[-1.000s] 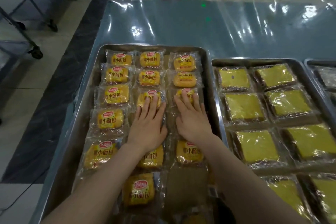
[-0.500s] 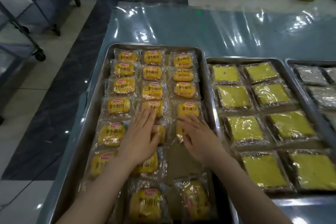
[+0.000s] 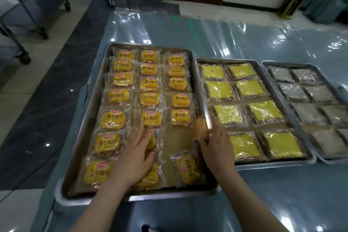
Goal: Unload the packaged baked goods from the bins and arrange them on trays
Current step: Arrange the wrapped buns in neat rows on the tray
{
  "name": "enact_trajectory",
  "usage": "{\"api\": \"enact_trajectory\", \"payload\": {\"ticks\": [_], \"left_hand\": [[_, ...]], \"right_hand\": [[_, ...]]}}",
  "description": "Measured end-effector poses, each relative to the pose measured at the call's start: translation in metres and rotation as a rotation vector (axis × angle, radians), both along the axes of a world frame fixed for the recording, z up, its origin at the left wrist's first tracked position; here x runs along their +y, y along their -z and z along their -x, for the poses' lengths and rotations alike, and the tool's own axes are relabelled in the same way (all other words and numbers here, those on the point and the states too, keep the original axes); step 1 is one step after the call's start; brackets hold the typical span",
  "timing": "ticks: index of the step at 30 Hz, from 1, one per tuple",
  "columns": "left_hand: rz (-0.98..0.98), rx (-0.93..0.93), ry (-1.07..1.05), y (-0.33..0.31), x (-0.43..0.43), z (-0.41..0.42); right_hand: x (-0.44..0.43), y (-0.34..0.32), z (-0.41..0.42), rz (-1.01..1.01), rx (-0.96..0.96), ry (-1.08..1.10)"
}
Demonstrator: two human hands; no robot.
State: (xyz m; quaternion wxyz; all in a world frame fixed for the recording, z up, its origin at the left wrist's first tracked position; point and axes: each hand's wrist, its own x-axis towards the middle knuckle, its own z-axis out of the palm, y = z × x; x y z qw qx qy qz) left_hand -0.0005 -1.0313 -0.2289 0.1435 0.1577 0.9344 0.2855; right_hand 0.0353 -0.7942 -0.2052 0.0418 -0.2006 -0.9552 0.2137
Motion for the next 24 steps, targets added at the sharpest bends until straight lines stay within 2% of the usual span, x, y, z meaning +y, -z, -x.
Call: {"api": "enact_trajectory", "payload": {"ticks": [2,5,8,10,12,14,17,18,21,24], "left_hand": [[-0.015,-0.014,-0.003,0.0,0.001,-0.007],[-0.063,-0.042,-0.029,-0.003,0.001,-0.015],[-0.106,-0.038,-0.071,-0.007,0.001,-0.021],[-0.114,-0.036,-0.078,-0.008,0.0,-0.023],[-0.087,-0.045,-0.074,-0.009,-0.001,-0.024],[-0.044,-0.044,-0.054,-0.008,-0.002,-0.025],[0.037,-0.034,-0.019,-0.003,-0.003,-0.024],[0.068,-0.031,-0.003,0.0,-0.004,-0.024],[0.121,-0.04,0.034,0.01,-0.003,-0.029],[0.2,-0.03,0.082,0.018,-0.003,-0.032]], "right_hand": [[-0.003,0.002,-0.004,0.036,0.059,-0.002],[-0.003,0.001,-0.01,0.24,0.141,0.065],[0.0,-0.002,-0.014,0.339,0.251,0.068],[-0.003,-0.009,-0.017,0.364,0.409,0.044],[-0.01,-0.014,-0.017,0.291,0.508,-0.027],[-0.021,-0.017,-0.014,0.248,0.44,-0.146],[-0.038,-0.013,-0.008,0.387,0.125,-0.363],[-0.042,-0.008,-0.007,0.414,0.08,-0.404],[-0.042,0.002,-0.002,0.377,0.105,-0.381],[-0.034,0.008,0.004,0.305,0.047,-0.346]]}}
